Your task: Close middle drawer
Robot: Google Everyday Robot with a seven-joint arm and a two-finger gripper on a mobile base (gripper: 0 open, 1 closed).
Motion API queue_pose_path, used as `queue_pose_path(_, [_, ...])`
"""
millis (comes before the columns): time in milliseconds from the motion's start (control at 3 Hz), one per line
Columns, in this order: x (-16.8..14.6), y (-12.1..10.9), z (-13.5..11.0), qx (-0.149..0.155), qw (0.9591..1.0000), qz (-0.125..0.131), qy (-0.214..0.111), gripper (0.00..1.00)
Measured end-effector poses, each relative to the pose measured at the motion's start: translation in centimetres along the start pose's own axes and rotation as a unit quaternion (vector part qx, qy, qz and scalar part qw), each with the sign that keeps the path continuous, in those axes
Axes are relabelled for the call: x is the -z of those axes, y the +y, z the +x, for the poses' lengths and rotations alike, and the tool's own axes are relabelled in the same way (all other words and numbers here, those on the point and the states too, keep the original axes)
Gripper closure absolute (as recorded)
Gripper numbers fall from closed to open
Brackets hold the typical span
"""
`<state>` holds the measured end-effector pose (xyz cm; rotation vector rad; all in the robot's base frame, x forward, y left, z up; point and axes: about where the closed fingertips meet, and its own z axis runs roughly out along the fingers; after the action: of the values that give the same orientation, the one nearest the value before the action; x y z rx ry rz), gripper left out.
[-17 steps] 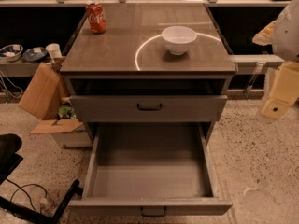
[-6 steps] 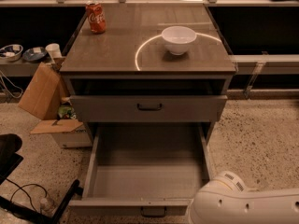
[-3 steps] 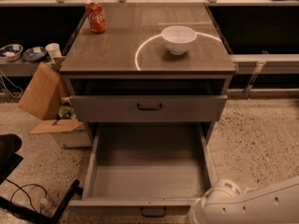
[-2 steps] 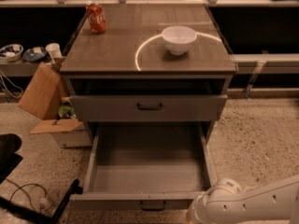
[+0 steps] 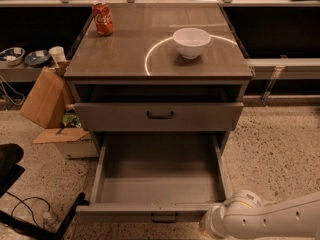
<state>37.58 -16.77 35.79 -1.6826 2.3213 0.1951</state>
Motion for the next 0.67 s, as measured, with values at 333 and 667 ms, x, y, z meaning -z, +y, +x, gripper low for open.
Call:
queue_pose_path(333, [0.7, -3.7, -0.9, 0.006, 0.9987, 0.043, -0.026, 1.00])
queue_pose_path(667, [1.3, -5.6, -1.9, 0.011, 0.9969, 0.066, -0.040, 1.00])
